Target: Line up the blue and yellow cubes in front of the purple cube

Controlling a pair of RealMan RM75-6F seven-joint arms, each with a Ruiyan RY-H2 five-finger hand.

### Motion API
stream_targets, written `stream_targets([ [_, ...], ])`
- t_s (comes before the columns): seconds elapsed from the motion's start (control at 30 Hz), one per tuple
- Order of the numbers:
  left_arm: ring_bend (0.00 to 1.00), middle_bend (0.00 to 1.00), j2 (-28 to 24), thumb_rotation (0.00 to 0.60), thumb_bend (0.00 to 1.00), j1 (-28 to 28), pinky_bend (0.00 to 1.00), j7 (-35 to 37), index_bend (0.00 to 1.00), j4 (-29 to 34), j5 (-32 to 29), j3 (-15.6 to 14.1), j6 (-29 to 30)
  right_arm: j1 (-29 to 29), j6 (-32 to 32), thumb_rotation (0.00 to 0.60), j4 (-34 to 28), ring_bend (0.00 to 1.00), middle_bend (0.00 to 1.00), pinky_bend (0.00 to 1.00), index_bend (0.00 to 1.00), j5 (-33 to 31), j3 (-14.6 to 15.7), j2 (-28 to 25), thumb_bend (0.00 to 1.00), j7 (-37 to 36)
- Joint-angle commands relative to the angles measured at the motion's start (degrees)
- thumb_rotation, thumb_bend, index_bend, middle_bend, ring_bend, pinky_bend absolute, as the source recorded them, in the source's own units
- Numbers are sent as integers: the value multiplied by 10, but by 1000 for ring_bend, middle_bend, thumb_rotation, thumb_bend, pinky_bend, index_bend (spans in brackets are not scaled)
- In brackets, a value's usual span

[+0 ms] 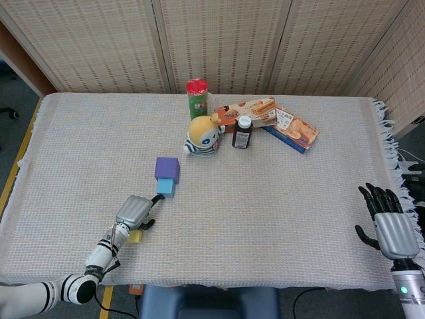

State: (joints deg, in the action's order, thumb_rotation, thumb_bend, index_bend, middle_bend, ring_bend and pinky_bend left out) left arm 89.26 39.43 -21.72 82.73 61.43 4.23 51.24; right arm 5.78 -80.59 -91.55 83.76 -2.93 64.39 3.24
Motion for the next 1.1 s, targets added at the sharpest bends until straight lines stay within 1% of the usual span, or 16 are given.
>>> stream_targets([
  [0.03,1000,1000,-8,600,357,-6,1000,-1,215,15,5,-2,12,-1,-3,600,-1,0,0,0,0,4,1,-1,72,-1],
  [0.17,1000,1000,-24,600,358,-16,1000,-3,216,48,19,-10,31,-2,-6,600,-2,0,0,0,0,9,3,-1,72,-3],
  [0.27,1000,1000,-43,600,355,-28,1000,-8,215,84,33,-19,51,-1,-5,600,-2,0,0,0,0,15,6,-1,72,-4],
  [0.47,1000,1000,-89,600,355,-58,1000,-18,216,157,50,-45,87,-3,-11,600,-4,0,0,0,0,30,12,-4,72,-12],
  [0.63,1000,1000,-117,600,359,-84,1000,-19,216,192,61,-69,109,-5,-17,600,-7,0,0,0,0,42,17,-6,72,-16],
  [0.73,1000,1000,-119,600,360,-101,1000,-20,216,189,69,-83,122,-7,-21,600,-8,0,0,0,0,48,19,-7,72,-17],
  [0.83,1000,1000,-114,600,359,-115,1000,-17,216,175,73,-91,132,-9,-25,600,-10,0,0,0,0,53,21,-9,72,-18],
  [0.93,1000,1000,-107,600,357,-124,1000,-8,222,161,77,-89,137,-11,-30,600,-11,0,0,0,0,56,22,-10,72,-19],
  [1.1,1000,1000,-86,600,357,-133,1000,-16,245,139,89,-89,147,-14,-36,600,-13,0,0,0,0,59,22,-10,72,-17],
])
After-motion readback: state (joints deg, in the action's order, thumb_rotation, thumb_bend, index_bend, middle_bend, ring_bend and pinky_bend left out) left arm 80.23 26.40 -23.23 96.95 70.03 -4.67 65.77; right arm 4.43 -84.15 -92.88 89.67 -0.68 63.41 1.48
